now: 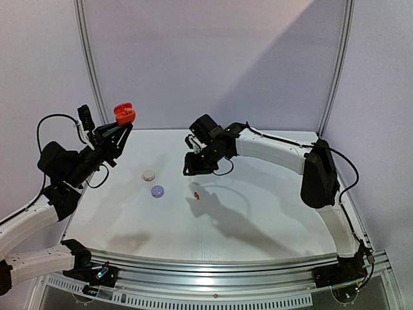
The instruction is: Insert the wireless bluetooth earbuds into the charging case
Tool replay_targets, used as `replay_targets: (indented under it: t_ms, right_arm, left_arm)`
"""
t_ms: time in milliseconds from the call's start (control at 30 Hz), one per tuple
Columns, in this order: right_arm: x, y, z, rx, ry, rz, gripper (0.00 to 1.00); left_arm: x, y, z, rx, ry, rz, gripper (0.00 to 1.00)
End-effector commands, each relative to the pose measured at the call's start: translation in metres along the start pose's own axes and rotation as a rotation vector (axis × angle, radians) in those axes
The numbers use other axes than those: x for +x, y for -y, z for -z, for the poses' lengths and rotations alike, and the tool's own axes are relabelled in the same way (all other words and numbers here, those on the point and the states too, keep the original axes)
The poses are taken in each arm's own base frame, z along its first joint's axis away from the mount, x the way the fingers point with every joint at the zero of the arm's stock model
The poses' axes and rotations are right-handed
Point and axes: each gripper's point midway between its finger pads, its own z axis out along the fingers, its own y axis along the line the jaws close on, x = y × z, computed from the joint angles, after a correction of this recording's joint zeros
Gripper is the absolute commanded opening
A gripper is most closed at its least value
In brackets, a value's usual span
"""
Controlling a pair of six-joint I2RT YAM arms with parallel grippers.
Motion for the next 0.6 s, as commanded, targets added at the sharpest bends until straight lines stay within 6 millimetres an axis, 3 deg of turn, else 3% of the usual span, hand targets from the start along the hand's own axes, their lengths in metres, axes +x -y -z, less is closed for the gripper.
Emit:
replay_targets:
  t_ms: [0,300,567]
  right_arm:
    - [0.021,0.046,-0.028,0.164,-0.084,-0.066,0.38]
    - [0.042,0.052,-0.063,0.127,-0.138,-0.087,0.35]
    - [0.055,0.058,-0.078,0.124,-0.17,-0.111,0.29]
  left_arm:
    - [0.007,-0.004,0.002,-0.008,-0.024,-0.008,0.0]
    - [0.008,-0.004,0.002,-0.007,-0.028,-0.005,0.0]
    - [0.009,-0.003,0.002,-0.006,-0.029,-0.006,0.0]
